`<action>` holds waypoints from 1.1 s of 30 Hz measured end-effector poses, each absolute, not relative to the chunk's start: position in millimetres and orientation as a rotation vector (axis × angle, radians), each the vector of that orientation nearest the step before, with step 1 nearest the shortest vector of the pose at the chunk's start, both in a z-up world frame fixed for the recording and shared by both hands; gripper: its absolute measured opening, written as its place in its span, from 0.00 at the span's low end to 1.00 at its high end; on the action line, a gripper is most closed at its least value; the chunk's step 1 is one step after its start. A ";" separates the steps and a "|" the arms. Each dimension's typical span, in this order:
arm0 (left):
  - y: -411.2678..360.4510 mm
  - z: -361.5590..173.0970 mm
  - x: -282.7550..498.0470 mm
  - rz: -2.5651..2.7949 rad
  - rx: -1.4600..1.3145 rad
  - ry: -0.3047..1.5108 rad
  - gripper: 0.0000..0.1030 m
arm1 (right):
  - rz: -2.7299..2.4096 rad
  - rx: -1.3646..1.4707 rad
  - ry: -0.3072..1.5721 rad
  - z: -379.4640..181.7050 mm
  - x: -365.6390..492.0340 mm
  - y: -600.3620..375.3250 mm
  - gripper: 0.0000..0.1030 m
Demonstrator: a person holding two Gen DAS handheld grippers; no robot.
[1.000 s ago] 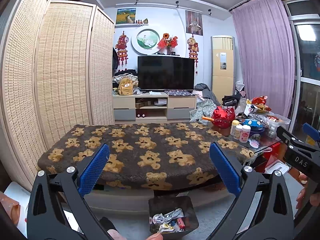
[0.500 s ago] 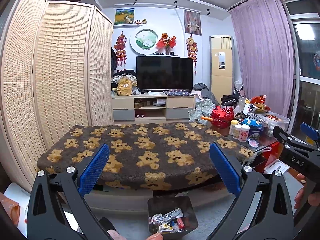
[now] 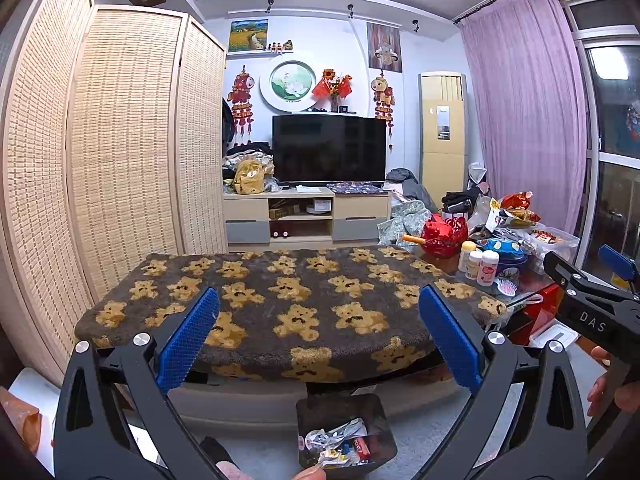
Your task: Collect trash
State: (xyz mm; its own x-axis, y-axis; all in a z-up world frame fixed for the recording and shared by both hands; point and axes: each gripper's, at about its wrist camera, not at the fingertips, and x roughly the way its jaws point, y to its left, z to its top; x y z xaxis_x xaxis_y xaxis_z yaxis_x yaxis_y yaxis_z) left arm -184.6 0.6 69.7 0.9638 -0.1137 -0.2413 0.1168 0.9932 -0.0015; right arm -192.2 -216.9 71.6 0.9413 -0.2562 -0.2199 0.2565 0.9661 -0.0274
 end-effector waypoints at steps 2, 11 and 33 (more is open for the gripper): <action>0.2 69.4 -184.1 -0.116 0.013 0.245 0.92 | -0.261 0.002 0.226 71.3 -191.5 -216.3 0.97; -0.3 70.2 -184.9 -0.115 0.013 0.246 0.92 | -0.261 0.002 0.231 70.8 -189.9 -214.4 0.97; -2.1 68.5 -185.9 -0.103 0.023 0.255 0.92 | -0.257 0.010 0.237 65.5 -185.3 -210.4 0.97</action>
